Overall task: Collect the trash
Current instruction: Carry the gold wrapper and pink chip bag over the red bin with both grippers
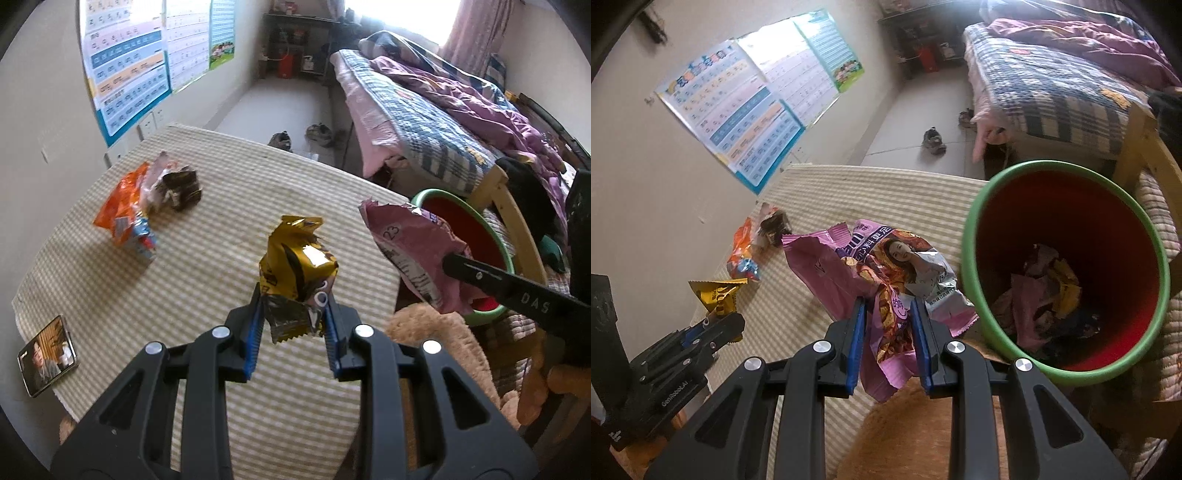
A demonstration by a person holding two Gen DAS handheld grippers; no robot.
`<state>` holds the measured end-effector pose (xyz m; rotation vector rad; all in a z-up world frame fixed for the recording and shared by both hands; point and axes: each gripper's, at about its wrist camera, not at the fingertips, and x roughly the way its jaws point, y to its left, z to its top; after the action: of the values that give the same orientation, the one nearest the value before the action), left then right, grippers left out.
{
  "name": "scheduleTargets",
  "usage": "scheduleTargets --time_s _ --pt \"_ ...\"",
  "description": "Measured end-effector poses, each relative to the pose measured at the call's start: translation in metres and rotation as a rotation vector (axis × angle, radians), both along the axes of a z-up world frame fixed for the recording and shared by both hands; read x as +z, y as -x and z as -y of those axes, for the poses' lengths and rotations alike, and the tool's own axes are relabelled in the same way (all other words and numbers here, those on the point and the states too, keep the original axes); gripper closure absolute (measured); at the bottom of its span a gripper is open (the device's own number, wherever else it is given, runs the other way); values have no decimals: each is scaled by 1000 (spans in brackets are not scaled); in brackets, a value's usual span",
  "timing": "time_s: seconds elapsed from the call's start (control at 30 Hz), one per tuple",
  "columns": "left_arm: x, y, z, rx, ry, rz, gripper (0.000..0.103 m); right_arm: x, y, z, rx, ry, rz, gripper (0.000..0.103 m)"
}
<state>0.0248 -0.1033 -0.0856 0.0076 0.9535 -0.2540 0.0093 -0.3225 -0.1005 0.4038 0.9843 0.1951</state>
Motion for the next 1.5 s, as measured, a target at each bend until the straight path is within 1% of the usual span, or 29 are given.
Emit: scheduleTargets --time_s 0.47,0.87,1.13,1.3,1.37,1.5 --pt "1 -10 33 -52 11 -14 75 6 6 44 -107 -15 25 79" --pt "-1 -19 73 -129 22 -29 75 -2 16 87 -212 -28 5 79" --pt "-3 -24 93 -158 30 -41 75 -7 22 110 -269 -38 0 79" --pt "-3 -27 115 -201 30 -38 75 -7 27 123 -311 -43 4 79" --pt "-4 -28 123 -221 42 -48 75 -6 28 128 -328 -45 8 79" --pt "-7 -29 142 -287 97 -79 75 -6 33 140 -367 -50 10 78"
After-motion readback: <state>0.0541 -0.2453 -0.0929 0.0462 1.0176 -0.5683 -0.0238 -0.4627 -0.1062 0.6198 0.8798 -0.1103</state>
